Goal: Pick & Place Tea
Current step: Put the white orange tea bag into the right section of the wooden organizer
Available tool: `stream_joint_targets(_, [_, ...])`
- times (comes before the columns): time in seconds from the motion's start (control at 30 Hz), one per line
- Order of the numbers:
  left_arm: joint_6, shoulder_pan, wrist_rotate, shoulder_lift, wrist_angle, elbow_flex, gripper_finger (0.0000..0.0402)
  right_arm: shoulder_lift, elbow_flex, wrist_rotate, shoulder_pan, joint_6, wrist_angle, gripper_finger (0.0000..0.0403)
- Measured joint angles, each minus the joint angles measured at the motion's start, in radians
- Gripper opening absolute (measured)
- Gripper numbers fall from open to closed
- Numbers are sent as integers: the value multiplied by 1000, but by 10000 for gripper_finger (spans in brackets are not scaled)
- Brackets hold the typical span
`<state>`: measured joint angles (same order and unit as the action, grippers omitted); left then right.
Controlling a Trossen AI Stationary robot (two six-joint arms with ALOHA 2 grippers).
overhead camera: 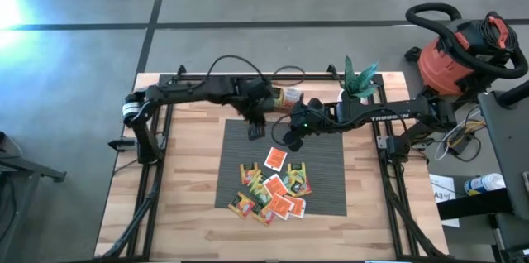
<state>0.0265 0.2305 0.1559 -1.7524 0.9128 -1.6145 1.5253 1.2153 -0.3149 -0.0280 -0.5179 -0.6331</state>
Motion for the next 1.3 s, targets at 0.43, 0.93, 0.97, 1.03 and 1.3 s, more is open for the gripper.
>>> stream_joint_targets(0.43, [-327,-175,-138,99,-43,170,76,1,-79,0,171,-61,3,68])
stream_joint_targets(0.93, [-492,-240,-173,103,-130,212,76,-76,-199,-26,262,-236,33,68])
stream_joint_targets(0.97, [-493,-243,-173,103,-125,212,76,-77,-206,-26,262,-243,38,68])
stream_joint_targets(1.03, [-490,-248,-174,103,-113,212,76,-78,-212,-28,261,-275,41,68])
stream_joint_targets(1.3, [-410,-248,-209,105,-78,212,76,-58,-218,-75,260,-449,121,68])
